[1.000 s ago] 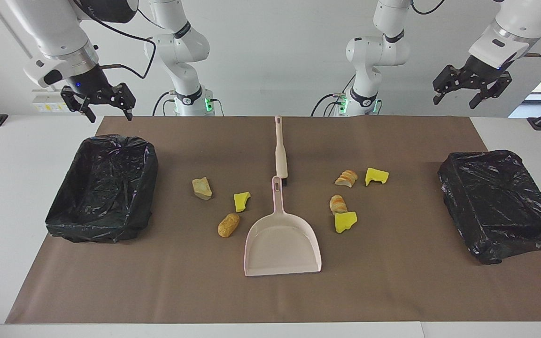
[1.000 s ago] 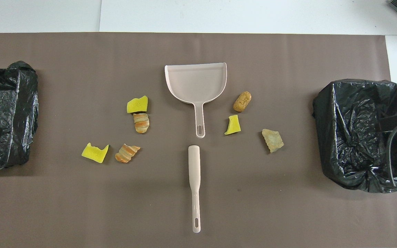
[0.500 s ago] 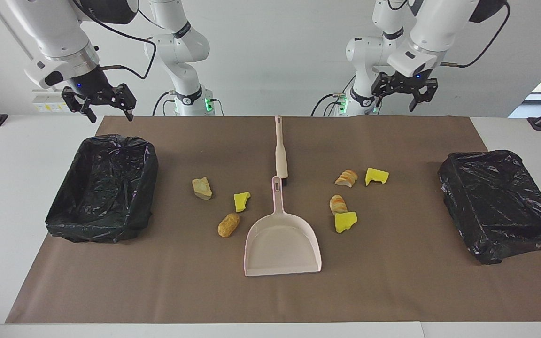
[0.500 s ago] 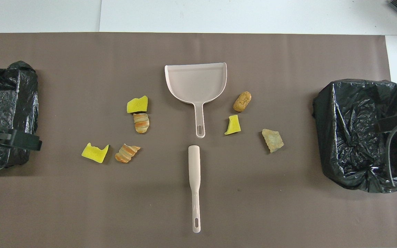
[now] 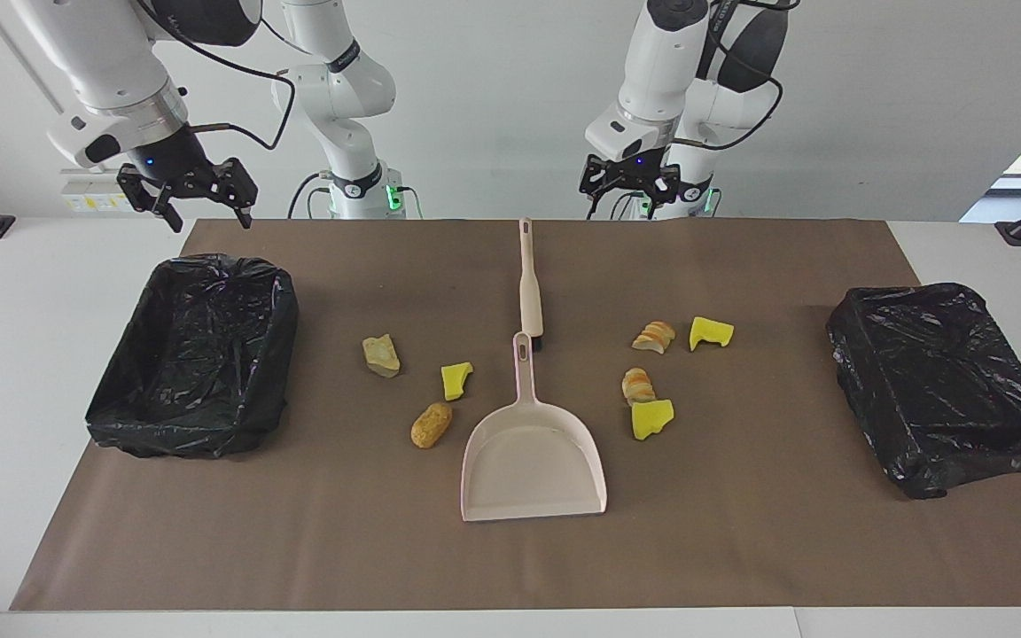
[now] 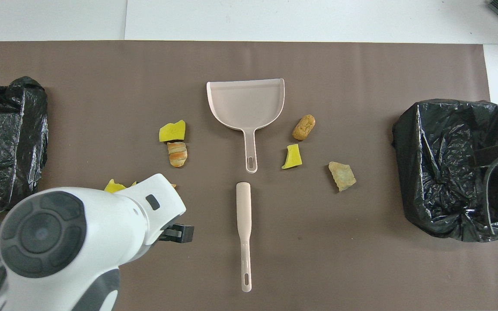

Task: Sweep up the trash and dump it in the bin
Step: 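Move the left gripper down onto the beige brush handle and grasp it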

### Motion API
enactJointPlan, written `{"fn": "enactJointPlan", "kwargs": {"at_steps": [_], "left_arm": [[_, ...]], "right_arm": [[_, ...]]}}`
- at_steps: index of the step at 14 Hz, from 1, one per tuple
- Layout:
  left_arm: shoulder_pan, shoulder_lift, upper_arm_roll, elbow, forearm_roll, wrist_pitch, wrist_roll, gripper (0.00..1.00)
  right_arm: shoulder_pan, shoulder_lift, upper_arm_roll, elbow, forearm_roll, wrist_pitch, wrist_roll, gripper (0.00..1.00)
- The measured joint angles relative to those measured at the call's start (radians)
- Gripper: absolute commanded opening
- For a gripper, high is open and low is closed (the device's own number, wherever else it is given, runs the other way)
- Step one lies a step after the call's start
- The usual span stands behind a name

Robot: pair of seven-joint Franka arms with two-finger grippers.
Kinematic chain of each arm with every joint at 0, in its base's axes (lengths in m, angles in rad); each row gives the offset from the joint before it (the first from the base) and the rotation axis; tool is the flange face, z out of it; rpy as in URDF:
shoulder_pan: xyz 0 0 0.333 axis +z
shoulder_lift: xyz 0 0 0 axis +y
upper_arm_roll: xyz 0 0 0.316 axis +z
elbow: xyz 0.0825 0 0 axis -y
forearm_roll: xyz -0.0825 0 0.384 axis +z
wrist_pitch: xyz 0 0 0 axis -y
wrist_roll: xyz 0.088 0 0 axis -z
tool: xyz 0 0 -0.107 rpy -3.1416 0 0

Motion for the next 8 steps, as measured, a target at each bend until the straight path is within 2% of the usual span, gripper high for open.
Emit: {"fn": "enactJointPlan", "kwargs": {"at_steps": [3,8], "left_arm": [[-0.090,0.031,0.001,-0.059,-0.001,0.105,-0.073,1.00],[-0.235,0.184,0.001,-0.090,-0.002,0.277,-0.212,1.00]], "right_arm": [[0.000,-0.003,0.000,-0.010,0.000,0.000,0.000,1.00],[0.000,-0.007,0.000,-0.015,0.000,0.000,0.000,1.00]]}}
